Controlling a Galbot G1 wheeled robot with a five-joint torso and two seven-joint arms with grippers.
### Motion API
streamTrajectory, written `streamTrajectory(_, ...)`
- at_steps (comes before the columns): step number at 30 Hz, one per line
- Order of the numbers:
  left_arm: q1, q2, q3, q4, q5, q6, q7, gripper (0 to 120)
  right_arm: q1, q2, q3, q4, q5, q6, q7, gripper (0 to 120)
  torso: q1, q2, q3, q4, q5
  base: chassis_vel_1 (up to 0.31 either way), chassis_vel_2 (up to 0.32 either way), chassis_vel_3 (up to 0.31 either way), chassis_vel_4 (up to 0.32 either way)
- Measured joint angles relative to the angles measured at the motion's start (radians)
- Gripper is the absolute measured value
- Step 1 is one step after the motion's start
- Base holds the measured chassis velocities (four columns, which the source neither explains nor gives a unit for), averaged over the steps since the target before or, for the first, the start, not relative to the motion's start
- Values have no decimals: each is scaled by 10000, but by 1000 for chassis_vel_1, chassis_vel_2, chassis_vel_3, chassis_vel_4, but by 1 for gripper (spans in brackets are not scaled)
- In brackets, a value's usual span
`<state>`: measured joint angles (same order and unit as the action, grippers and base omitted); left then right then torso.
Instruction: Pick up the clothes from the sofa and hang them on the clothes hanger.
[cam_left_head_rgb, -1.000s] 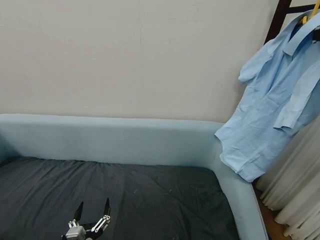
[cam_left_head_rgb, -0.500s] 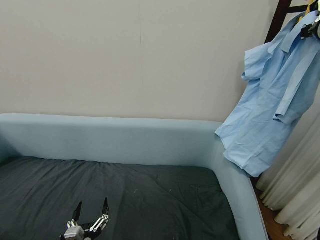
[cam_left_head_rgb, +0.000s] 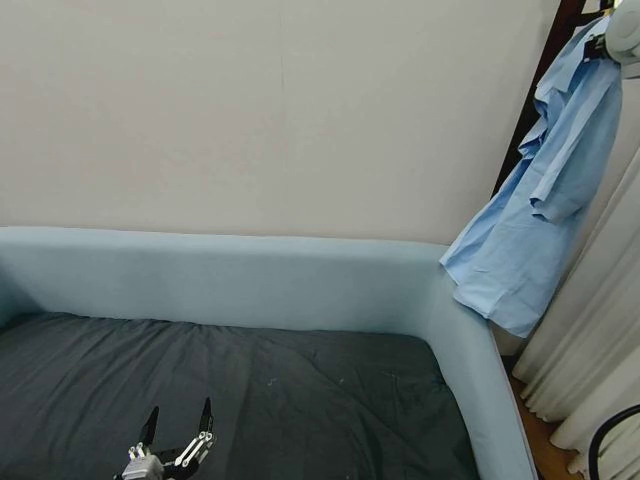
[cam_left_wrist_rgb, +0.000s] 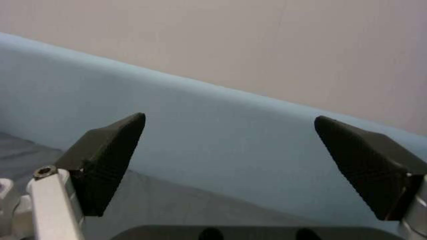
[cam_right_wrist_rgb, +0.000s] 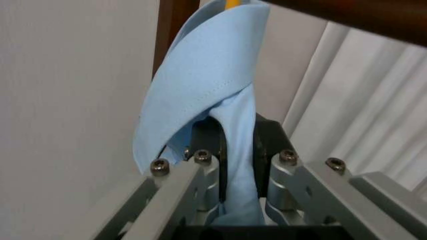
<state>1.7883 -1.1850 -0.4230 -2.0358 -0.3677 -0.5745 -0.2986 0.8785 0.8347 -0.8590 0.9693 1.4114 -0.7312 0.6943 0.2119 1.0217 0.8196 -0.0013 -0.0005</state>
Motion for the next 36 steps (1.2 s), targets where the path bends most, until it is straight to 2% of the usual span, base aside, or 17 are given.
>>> streamTrajectory(11, 309, 211, -278, -348, -42, 171, 9, 100, -303, 1192, 715, -1801, -394, 9, 13, 8, 0, 1, 0, 1, -2, 0, 0, 0, 0)
streamTrajectory(23, 524, 530, -457, -607, -103, 238, -13, 100, -220, 2160, 1003, -3708, -1557, 14, -896, 8, 0, 2, 0, 4, -3, 0, 0, 0, 0)
streamTrajectory(36, 614, 465, -574, -705, -178, 240, -12, 100, -196, 2438, 1144, -4236, -1688, 14, -969, 8, -1, 2, -1, 1, -4, 0, 0, 0, 0)
